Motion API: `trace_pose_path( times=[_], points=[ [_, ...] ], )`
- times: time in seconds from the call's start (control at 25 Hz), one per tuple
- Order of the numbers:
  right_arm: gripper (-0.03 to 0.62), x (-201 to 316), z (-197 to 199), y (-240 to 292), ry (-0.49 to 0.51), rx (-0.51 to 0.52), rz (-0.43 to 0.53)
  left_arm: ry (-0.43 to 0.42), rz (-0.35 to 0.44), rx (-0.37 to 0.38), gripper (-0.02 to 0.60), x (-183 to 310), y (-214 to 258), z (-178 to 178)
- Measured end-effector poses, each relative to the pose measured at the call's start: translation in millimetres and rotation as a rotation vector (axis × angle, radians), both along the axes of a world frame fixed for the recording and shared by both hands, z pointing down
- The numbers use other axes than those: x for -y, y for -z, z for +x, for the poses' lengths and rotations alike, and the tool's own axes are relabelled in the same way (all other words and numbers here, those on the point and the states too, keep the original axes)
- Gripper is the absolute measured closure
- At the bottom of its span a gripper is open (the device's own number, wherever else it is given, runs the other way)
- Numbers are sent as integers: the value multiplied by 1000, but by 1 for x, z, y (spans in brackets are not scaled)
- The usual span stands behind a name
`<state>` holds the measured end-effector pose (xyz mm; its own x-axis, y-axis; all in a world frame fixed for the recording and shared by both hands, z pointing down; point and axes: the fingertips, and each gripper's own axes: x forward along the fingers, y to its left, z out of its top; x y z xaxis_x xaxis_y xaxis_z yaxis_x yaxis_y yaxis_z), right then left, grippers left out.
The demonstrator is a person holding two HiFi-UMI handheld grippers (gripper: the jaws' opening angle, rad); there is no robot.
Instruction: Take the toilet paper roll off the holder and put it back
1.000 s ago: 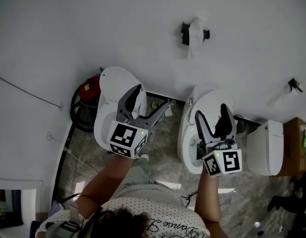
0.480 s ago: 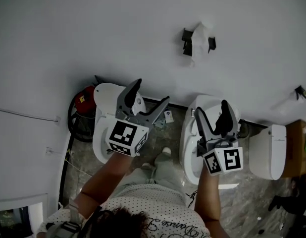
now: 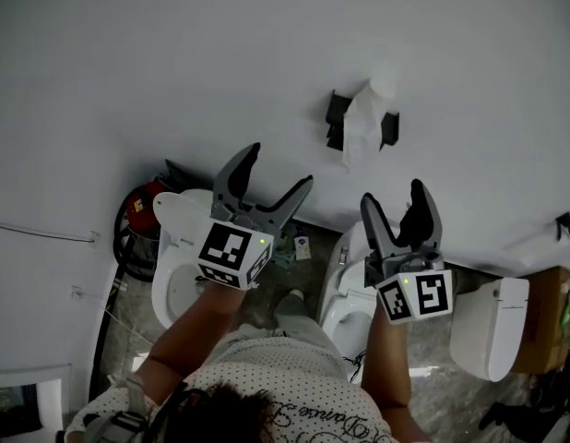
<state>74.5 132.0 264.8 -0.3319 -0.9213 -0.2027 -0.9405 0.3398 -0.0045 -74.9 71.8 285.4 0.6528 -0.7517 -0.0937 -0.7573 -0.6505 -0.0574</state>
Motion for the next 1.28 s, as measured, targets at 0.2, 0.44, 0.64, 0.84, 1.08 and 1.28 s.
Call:
trace_pose_path(
  times=[0.2,0.44,0.64,0.84,1.08,1.28],
  points=[
    [206,55,28,13,38,-10,18,53,11,-12,202,48,10,26],
    [215,94,40,13,82,3,24,76,-1,-12,202,82,9,41],
    [179,128,47,4,47,6,-10,53,-11,-12,199,117,5,49],
    [157,161,52,-7,2,-3,-59,36,-16,-13,176,157,2,51],
    [143,200,47,-18,-70,-36,-98,-49,-40,-6,166,201,-9,60],
    [120,226,41,-29,-120,-29,-127,-54,-55,24,163,238,-22,51]
  ],
)
